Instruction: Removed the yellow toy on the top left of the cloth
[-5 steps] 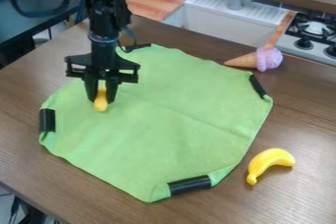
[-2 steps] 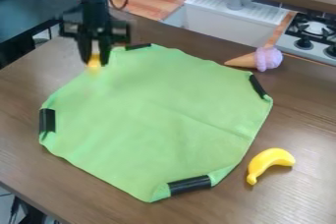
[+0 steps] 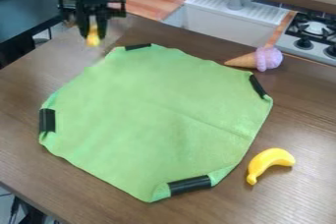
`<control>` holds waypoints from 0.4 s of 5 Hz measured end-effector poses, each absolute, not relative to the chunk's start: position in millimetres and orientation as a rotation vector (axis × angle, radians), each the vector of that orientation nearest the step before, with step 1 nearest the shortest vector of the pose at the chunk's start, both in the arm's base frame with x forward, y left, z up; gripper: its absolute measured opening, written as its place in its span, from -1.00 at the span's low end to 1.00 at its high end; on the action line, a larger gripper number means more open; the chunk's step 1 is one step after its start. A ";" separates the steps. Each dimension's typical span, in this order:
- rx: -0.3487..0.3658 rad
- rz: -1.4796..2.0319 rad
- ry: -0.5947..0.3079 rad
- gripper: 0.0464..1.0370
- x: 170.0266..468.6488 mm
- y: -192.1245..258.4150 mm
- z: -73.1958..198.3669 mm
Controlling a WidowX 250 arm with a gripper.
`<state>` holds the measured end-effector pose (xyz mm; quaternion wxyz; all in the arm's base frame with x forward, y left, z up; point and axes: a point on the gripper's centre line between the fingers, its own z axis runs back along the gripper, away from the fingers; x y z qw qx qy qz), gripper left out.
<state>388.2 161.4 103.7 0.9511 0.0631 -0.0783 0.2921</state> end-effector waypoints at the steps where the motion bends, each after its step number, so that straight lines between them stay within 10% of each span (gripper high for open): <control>1: 0.132 0.590 -0.191 -0.50 409.8 175.0 103.4; 2: 0.141 0.603 -0.210 -0.50 428.2 190.4 92.7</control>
